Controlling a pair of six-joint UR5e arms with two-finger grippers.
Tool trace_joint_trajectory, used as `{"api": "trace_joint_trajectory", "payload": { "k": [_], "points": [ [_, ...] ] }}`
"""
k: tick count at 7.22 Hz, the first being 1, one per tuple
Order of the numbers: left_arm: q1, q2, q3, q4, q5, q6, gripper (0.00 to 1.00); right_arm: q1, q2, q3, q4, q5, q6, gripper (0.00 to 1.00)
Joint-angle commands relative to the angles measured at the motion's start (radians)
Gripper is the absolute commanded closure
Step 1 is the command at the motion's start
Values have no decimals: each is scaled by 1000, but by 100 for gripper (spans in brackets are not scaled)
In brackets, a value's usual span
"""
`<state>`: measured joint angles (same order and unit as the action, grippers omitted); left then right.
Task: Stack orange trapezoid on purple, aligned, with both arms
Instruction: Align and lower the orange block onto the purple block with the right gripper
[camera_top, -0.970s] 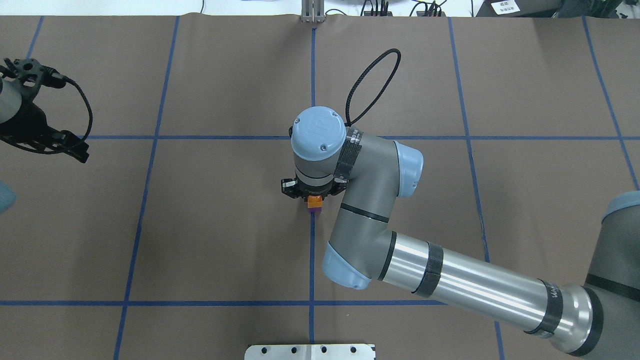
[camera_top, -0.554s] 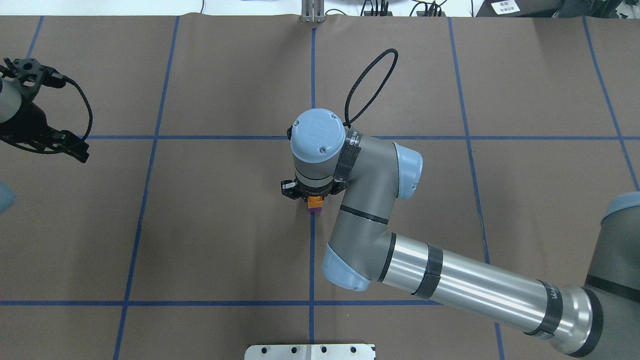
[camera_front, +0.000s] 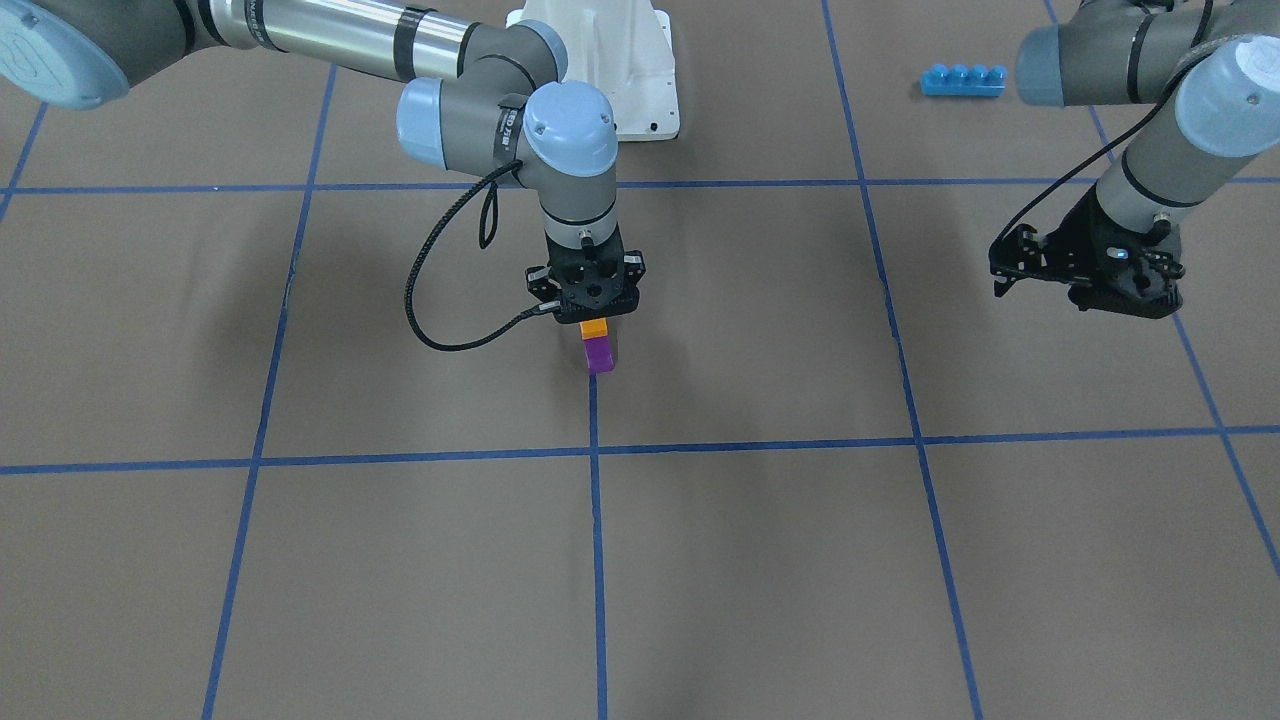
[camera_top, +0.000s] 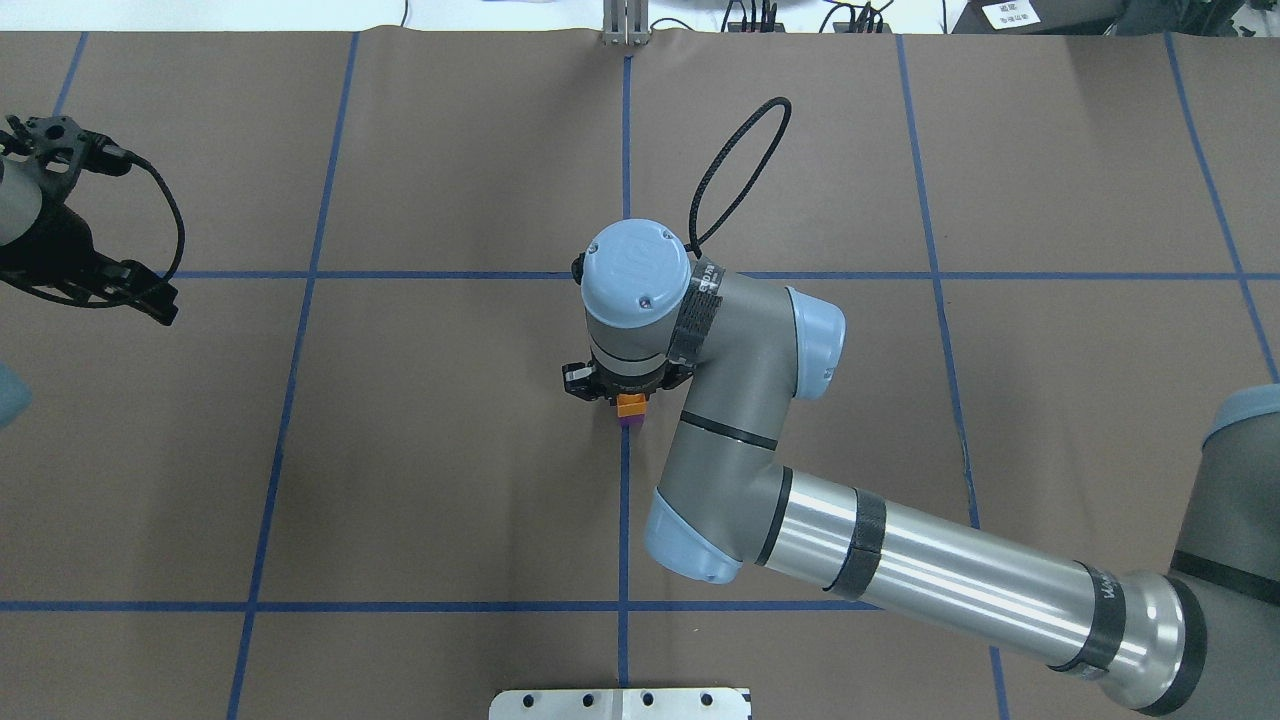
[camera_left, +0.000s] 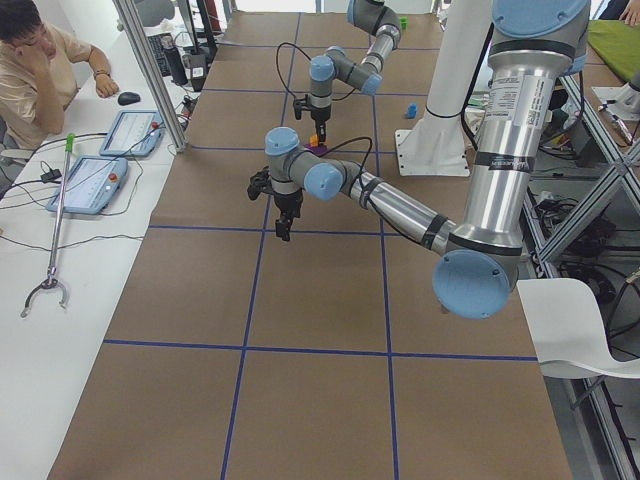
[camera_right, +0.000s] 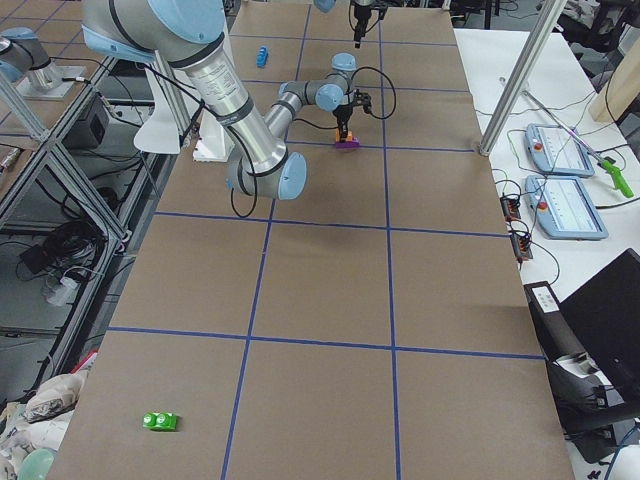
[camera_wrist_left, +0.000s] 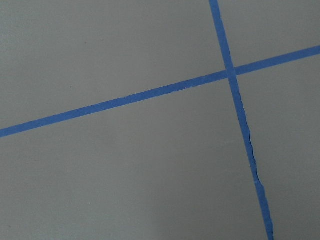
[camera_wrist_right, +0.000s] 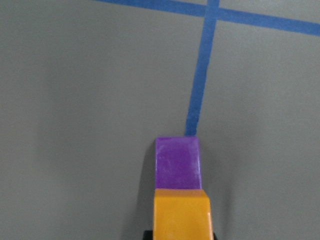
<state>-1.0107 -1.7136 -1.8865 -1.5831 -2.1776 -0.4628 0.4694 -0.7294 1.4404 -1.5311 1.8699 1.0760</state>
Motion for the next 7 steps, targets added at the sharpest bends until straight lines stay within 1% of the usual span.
{"api": "trace_joint_trajectory", "payload": {
  "k": [1,2,6,7],
  "points": [
    [0,0,-3,0,1,0,0,0,1,0,0,0,-1,63],
    [0,0,-11,2,1,0,1,-2,1,0,2,-2,1,1],
    [0,0,-19,5,1,-7,0,20,2,24,0,11,-4,0],
    [0,0,-20,5,1,-7,1,43,-4,91,-15,21,-4,0]
  ]
}}
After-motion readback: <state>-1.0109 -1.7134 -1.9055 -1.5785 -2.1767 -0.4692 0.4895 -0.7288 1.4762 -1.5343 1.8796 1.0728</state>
